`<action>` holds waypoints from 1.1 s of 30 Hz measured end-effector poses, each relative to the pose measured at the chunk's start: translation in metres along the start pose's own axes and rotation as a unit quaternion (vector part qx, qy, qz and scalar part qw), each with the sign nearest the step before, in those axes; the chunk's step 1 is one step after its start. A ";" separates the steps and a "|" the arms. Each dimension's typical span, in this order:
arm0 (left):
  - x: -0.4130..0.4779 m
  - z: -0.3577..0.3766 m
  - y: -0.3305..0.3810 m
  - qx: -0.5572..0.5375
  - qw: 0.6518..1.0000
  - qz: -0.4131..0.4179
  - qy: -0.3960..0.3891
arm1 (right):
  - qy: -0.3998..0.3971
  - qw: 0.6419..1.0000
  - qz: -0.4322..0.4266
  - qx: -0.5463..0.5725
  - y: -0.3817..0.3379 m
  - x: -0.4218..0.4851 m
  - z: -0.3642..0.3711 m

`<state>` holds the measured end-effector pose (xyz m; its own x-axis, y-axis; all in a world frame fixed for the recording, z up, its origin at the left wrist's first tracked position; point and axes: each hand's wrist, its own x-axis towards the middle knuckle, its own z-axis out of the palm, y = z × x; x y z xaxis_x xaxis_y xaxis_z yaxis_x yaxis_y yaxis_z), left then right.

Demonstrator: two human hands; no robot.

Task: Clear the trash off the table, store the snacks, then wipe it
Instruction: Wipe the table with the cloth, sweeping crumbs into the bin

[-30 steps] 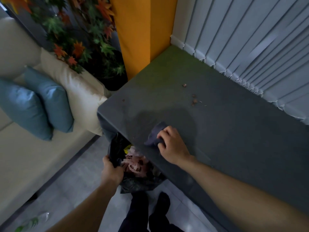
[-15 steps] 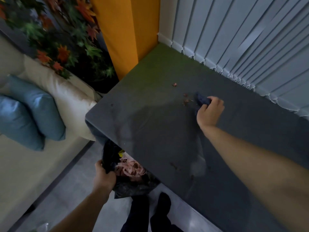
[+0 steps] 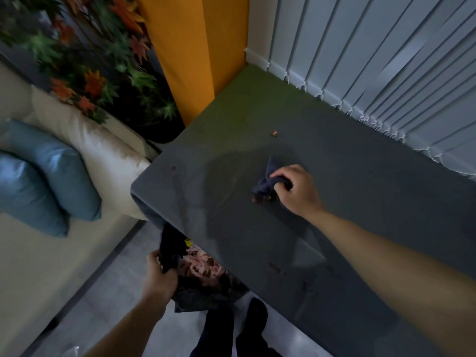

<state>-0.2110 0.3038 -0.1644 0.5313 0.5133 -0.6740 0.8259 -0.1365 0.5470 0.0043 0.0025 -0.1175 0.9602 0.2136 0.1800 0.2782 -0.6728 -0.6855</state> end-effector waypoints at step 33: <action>-0.021 0.008 0.002 -0.006 1.000 -0.026 -0.012 | -0.141 0.984 -0.106 -0.015 -0.030 -0.025 0.032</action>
<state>-0.2191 0.2860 -0.1529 0.4926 0.4984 -0.7134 0.8502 -0.1009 0.5166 -0.0286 0.0399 -0.1242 0.8358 0.5377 0.1108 0.4772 -0.6116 -0.6310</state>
